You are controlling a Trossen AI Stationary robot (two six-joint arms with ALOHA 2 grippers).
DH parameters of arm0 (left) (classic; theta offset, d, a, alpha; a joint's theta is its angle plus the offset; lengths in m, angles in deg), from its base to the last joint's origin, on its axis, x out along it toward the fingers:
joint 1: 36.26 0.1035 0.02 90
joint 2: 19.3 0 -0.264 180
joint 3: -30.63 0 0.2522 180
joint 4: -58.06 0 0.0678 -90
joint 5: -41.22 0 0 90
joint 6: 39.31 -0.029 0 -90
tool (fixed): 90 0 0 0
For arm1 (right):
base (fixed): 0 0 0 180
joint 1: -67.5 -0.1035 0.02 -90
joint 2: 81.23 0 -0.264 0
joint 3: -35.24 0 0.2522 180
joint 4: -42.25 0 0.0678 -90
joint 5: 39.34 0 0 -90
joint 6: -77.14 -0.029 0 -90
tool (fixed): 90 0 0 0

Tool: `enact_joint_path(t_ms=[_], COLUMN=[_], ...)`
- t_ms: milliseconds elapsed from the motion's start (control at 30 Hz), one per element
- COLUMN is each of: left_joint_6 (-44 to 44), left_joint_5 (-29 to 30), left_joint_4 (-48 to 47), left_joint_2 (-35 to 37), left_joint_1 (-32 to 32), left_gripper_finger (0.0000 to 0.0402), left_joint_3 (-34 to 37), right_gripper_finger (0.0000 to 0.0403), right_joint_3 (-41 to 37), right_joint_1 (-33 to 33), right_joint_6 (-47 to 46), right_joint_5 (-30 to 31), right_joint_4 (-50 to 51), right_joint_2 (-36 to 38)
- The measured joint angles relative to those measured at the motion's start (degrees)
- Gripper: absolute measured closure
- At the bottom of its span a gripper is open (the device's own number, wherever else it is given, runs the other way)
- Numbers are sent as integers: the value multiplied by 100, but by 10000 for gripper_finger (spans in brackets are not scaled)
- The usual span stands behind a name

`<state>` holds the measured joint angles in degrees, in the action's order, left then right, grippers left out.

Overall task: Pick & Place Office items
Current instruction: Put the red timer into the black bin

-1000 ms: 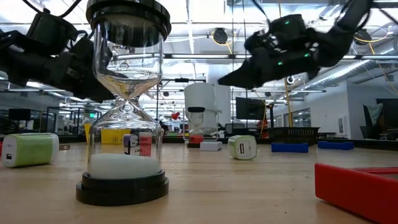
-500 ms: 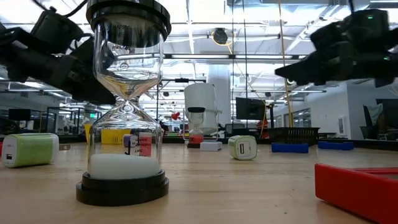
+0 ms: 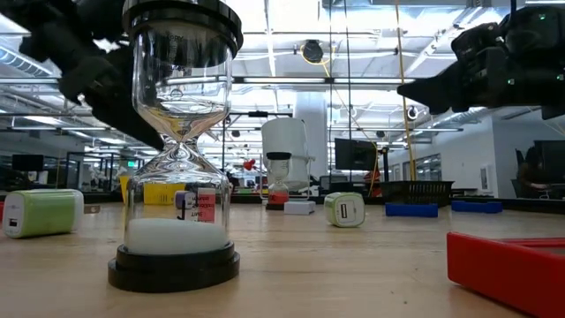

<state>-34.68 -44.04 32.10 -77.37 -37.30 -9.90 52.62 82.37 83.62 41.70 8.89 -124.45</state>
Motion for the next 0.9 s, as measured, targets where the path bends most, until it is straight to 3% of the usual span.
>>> enact_joint_path(t_ms=[133,367,633,900], left_joint_6=[355,1253,3937,6614], left_joint_5=[105,126,93,74], left_joint_4=[-712,-1767,-2650,-3193], left_joint_2=[2,2,2,-6], left_joint_1=[-311,-1156,-2090,-2725], left_gripper_finger=[354,242,128,99], left_joint_3=[-353,-493,-493,-493], right_gripper_finger=[403,403,403,403], right_joint_3=[-4,-13,-13,-15], right_joint_1=[0,0,0,0], right_joint_6=[0,2,0,-45], right_joint_5=[150,148,147,147], right_joint_4=[38,28,24,23], right_joint_2=[-4,-4,-4,-4])
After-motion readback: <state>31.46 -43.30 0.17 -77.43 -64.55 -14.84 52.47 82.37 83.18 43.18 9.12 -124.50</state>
